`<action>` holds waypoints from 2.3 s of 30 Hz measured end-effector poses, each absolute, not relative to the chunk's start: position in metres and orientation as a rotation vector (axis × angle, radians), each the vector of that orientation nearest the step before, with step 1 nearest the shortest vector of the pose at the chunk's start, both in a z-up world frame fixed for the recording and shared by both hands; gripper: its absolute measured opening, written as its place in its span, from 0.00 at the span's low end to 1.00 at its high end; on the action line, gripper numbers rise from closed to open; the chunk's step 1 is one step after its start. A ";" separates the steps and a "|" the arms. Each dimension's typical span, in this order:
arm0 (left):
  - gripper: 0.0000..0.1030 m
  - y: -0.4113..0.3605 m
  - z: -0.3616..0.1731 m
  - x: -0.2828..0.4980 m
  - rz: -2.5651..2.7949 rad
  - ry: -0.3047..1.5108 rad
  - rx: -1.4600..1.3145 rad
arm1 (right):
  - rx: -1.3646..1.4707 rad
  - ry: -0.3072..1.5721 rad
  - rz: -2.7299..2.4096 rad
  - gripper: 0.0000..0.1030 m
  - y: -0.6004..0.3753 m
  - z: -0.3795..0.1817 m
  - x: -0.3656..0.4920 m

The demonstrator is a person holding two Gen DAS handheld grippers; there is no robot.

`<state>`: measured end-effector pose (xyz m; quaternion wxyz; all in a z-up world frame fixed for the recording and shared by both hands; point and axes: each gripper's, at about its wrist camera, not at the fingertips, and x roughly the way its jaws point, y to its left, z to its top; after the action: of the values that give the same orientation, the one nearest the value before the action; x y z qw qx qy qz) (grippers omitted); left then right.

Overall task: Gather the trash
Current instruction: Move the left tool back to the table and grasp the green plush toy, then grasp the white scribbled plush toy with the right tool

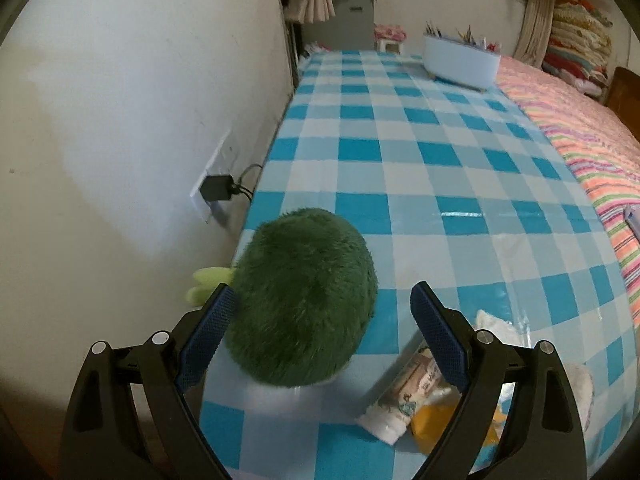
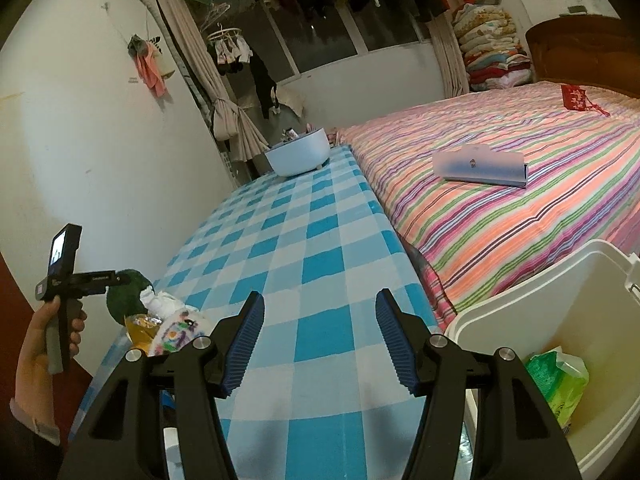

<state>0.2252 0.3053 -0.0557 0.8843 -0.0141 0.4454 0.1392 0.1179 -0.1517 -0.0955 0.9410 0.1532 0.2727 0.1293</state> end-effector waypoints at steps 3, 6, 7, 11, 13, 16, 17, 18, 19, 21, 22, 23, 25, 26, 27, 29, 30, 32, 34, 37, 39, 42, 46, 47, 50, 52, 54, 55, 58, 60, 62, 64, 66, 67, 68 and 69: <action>0.86 0.303 -0.063 0.233 0.325 0.922 0.026 | 0.312 0.567 0.263 0.55 -0.151 -0.098 0.120; 0.84 0.297 -0.069 0.238 0.344 0.911 0.082 | 0.307 0.571 0.269 0.55 -0.148 -0.099 0.121; 0.83 0.295 -0.070 0.239 0.354 0.908 0.097 | 0.306 0.571 0.270 0.55 -0.148 -0.099 0.120; 0.60 0.289 -0.071 0.239 0.412 0.882 0.140 | 0.304 0.569 0.284 0.55 -0.146 -0.098 0.120; 0.57 0.288 -0.070 0.236 0.415 0.874 0.130 | 0.305 0.563 0.288 0.55 -0.147 -0.097 0.119; 0.54 0.285 -0.068 0.231 0.422 0.862 0.116 | 0.310 0.559 0.291 0.55 -0.149 -0.096 0.118; 0.53 0.283 -0.067 0.228 0.416 0.859 0.105 | 0.313 0.557 0.290 0.55 -0.150 -0.095 0.118; 0.52 0.282 -0.065 0.226 0.403 0.856 0.088 | 0.315 0.555 0.290 0.55 -0.151 -0.095 0.118; 0.52 0.280 -0.064 0.223 0.389 0.853 0.072 | 0.320 0.552 0.291 0.55 -0.152 -0.094 0.117; 0.52 0.275 -0.061 0.217 0.360 0.847 0.046 | 0.322 0.545 0.292 0.55 -0.153 -0.093 0.116; 0.52 0.271 -0.058 0.214 0.358 0.839 0.048 | 0.322 0.540 0.294 0.55 -0.154 -0.092 0.115; 0.52 0.268 -0.056 0.211 0.357 0.830 0.048 | 0.321 0.536 0.298 0.55 -0.154 -0.091 0.114; 0.52 0.260 -0.047 0.201 0.347 0.807 0.035 | 0.320 0.532 0.304 0.55 -0.154 -0.090 0.112; 0.52 0.256 -0.042 0.195 0.342 0.792 0.022 | 0.321 0.530 0.307 0.55 -0.153 -0.089 0.112; 0.52 0.253 -0.037 0.188 0.338 0.776 0.006 | 0.322 0.528 0.310 0.55 -0.153 -0.089 0.112; 0.52 0.248 -0.027 0.177 0.330 0.750 -0.024 | 0.325 0.523 0.329 0.55 -0.150 -0.087 0.110; 0.52 0.244 -0.020 0.169 0.324 0.731 -0.039 | 0.327 0.518 0.342 0.55 -0.149 -0.086 0.109; 0.52 0.235 -0.007 0.151 0.313 0.688 -0.064 | 0.328 0.514 0.359 0.55 -0.146 -0.084 0.110; 0.52 0.225 0.004 0.131 0.301 0.644 -0.088 | 0.345 0.524 0.397 0.55 -0.141 -0.084 0.112; 0.52 0.215 0.016 0.105 0.272 0.593 -0.145 | 0.358 0.547 0.448 0.55 -0.131 -0.085 0.117; 0.52 0.211 0.021 0.093 0.253 0.565 -0.169 | 0.360 0.575 0.495 0.55 -0.122 -0.085 0.122; 0.53 0.208 0.028 0.080 0.241 0.525 -0.187 | 0.364 0.631 0.585 0.55 -0.100 -0.086 0.131; 0.53 0.206 0.035 0.072 0.251 0.490 -0.180 | 0.338 0.717 0.678 0.55 -0.063 -0.092 0.141; 0.53 0.206 0.037 0.071 0.253 0.483 -0.181 | 0.324 0.736 0.693 0.55 -0.052 -0.095 0.143; 0.53 0.208 0.041 0.065 0.246 0.472 -0.190 | 0.275 0.788 0.703 0.55 -0.030 -0.101 0.150; 0.54 0.209 0.043 0.064 0.242 0.466 -0.196 | 0.269 0.813 0.704 0.55 -0.022 -0.105 0.155; 0.54 0.209 0.043 0.064 0.239 0.465 -0.196 | 0.272 0.839 0.689 0.55 -0.014 -0.109 0.162; 0.54 0.209 0.043 0.064 0.238 0.465 -0.197 | 0.274 0.844 0.687 0.55 -0.014 -0.110 0.163; 0.54 0.211 0.043 0.062 0.232 0.460 -0.200 | 0.261 0.862 0.660 0.56 -0.006 -0.113 0.172; 0.54 0.209 0.045 0.062 0.232 0.456 -0.192 | 0.254 0.875 0.651 0.61 -0.001 -0.115 0.174; 0.54 0.209 0.043 0.058 0.232 0.451 -0.185 | 0.244 0.891 0.641 0.62 0.004 -0.118 0.176; 0.54 0.209 0.044 0.058 0.228 0.447 -0.185 | 0.240 0.909 0.636 0.62 0.010 -0.122 0.178; 0.54 0.208 0.044 0.058 0.221 0.446 -0.188 | 0.224 0.923 0.631 0.62 0.015 -0.124 0.180; 0.54 0.207 0.045 0.058 0.218 0.447 -0.187 | 0.204 0.926 0.621 0.62 0.019 -0.125 0.181; 0.54 0.208 0.043 0.058 0.215 0.447 -0.187 | 0.189 0.926 0.614 0.62 0.022 -0.125 0.182; 0.54 0.207 0.043 0.059 0.213 0.448 -0.186 | 0.162 0.924 0.604 0.63 0.026 -0.126 0.183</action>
<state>0.0587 0.2073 0.0428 0.9651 -0.0920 0.2213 0.1050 0.1832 0.0256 -0.1262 0.8484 0.0767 0.4384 0.2868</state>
